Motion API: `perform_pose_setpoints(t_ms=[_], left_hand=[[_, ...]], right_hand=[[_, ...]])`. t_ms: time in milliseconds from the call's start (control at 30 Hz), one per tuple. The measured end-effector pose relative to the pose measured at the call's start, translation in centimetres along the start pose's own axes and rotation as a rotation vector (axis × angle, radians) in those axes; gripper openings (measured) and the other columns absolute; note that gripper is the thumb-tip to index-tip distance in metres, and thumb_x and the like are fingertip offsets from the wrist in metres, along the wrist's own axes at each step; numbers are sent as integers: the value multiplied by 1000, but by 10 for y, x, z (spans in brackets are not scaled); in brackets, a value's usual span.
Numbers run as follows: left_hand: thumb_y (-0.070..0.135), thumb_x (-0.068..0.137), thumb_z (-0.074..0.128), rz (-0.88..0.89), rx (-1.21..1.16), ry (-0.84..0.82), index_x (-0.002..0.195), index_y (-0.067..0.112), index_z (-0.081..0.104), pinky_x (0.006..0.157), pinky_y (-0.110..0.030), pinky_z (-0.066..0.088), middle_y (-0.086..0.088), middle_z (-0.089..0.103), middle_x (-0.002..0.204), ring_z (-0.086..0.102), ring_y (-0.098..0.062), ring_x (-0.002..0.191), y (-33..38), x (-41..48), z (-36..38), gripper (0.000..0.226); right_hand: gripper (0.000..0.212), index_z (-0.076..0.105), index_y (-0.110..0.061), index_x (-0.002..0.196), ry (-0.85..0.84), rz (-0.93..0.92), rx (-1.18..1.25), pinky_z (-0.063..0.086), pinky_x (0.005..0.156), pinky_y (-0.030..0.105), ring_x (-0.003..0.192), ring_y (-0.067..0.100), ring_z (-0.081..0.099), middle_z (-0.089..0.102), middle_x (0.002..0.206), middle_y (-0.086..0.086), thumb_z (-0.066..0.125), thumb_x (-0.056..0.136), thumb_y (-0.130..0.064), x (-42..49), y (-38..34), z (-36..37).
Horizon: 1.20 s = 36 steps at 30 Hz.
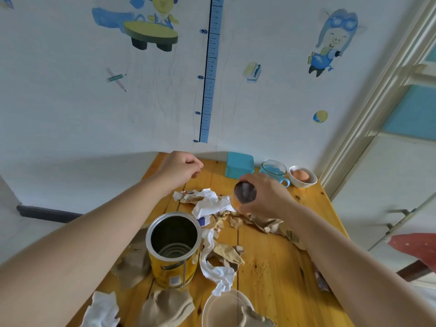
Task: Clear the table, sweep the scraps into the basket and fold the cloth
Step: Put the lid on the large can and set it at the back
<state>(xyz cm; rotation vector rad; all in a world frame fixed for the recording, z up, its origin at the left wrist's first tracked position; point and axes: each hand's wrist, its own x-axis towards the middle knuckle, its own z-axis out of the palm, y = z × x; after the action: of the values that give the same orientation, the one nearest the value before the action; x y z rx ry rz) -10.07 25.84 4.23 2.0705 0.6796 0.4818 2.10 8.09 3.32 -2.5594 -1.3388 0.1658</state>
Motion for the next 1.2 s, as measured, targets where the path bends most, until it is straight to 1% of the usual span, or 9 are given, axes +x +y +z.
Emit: perform_pose_setpoints(t_ms=[100,233,433,567,833,900,1000,1100,1200], left_hand=[[18,91,51,-14,-36,31,97,11,68,76,-27,47,-1,67,93,62,-12,84,-8,6,-1,20],[18,91,50,-14,-59,46,97,13,68,79,-28,48,-1,68,95,63,-14,87,-19,16,1,20],[20,91,51,-20,-120,59,93,17,68,83,-31,49,0,69,94,64,-14,88,-35,33,-2,17],[17,91,51,-49,-205,47,85,21,67,75,-27,50,2,68,88,64,-11,81,-50,42,-3,16],[17,92,49,-80,-230,24,87,18,67,64,-20,44,1,68,86,63,-9,77,-65,55,11,18],[17,92,49,-82,-231,22,92,15,68,63,-19,43,0,68,86,64,-10,78,-67,56,13,18],[17,92,49,-90,-229,17,91,16,67,63,-19,42,0,68,86,63,-10,78,-70,55,15,18],[16,92,49,-96,-232,16,90,16,67,64,-20,44,1,68,85,63,-11,79,-71,54,15,18],[16,92,50,-99,-237,-3,89,16,68,67,-22,48,1,68,85,63,-10,78,-70,52,18,18]], right_hand=[[69,45,-29,129,42,16,49,48,84,33,103,22,54,52,118,2,74,67,-39,37,-7,-4],[68,43,-29,129,4,32,-40,47,76,31,104,23,53,51,121,3,72,67,-36,84,-17,12],[55,46,-23,124,26,10,-156,39,86,40,108,27,49,50,117,6,64,72,-24,140,-32,40],[48,48,-19,120,-23,25,-208,40,86,41,108,29,49,51,114,9,61,74,-24,168,-31,54],[16,55,-18,88,-51,52,-138,35,71,35,80,23,47,51,82,2,56,72,-18,188,-27,65],[8,52,-21,79,-47,59,-152,37,78,40,79,22,46,49,79,1,54,73,-16,191,-27,66],[19,44,-24,66,-32,72,-204,33,99,49,83,23,46,48,79,2,53,80,-14,194,-25,65],[12,59,-22,87,27,72,-260,26,108,52,98,28,52,54,87,5,51,87,-13,195,-19,68],[22,61,-24,102,75,69,-281,25,109,51,105,29,51,53,89,5,48,89,-12,194,-17,71]])
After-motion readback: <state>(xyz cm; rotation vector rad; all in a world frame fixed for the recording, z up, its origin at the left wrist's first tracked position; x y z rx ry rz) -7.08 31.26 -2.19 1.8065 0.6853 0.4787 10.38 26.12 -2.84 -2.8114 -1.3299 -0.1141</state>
